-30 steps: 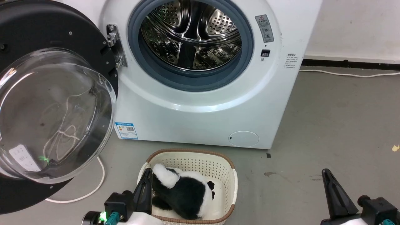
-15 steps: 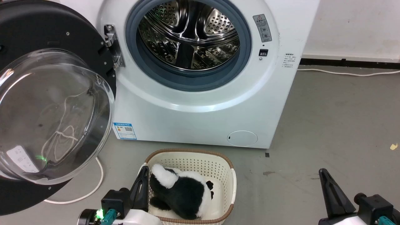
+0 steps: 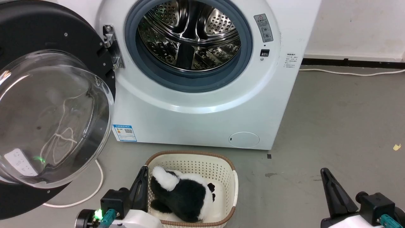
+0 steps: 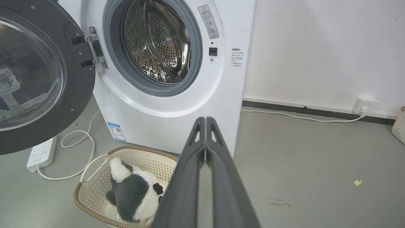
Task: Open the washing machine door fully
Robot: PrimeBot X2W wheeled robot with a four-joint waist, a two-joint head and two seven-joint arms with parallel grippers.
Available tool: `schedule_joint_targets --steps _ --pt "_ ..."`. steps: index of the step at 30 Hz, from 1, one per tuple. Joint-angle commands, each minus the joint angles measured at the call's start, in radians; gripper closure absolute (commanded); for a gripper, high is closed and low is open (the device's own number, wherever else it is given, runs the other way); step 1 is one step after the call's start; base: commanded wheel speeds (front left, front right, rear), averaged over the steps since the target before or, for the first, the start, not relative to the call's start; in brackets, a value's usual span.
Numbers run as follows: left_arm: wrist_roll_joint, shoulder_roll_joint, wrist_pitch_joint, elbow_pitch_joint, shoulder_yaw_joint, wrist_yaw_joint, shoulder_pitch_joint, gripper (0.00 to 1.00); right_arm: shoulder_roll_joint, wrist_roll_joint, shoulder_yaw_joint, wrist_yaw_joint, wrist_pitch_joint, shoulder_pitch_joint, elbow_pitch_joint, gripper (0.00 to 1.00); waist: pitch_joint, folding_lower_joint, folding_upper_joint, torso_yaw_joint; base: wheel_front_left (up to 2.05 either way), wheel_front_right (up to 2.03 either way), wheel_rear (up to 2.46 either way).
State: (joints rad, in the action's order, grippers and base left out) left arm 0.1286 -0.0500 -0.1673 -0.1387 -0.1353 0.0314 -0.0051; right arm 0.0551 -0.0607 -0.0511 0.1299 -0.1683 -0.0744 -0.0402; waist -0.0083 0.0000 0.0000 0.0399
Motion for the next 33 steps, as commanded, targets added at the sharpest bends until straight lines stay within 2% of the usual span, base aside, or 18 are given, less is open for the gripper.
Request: schedule_joint_targets --steps 1,33 --pt "-0.012 -0.001 0.006 0.009 0.009 -0.004 0.002 1.00 -0.002 0.010 0.004 0.000 0.007 0.013 0.007 1.00 0.000 0.0000 0.0000 -0.001 0.00 0.00 0.00" --pt "-0.059 -0.001 0.072 0.061 0.060 -0.015 0.003 1.00 -0.003 0.031 0.023 0.000 0.072 0.038 0.021 1.00 0.003 0.0000 0.0000 -0.017 0.00 0.00 0.00"
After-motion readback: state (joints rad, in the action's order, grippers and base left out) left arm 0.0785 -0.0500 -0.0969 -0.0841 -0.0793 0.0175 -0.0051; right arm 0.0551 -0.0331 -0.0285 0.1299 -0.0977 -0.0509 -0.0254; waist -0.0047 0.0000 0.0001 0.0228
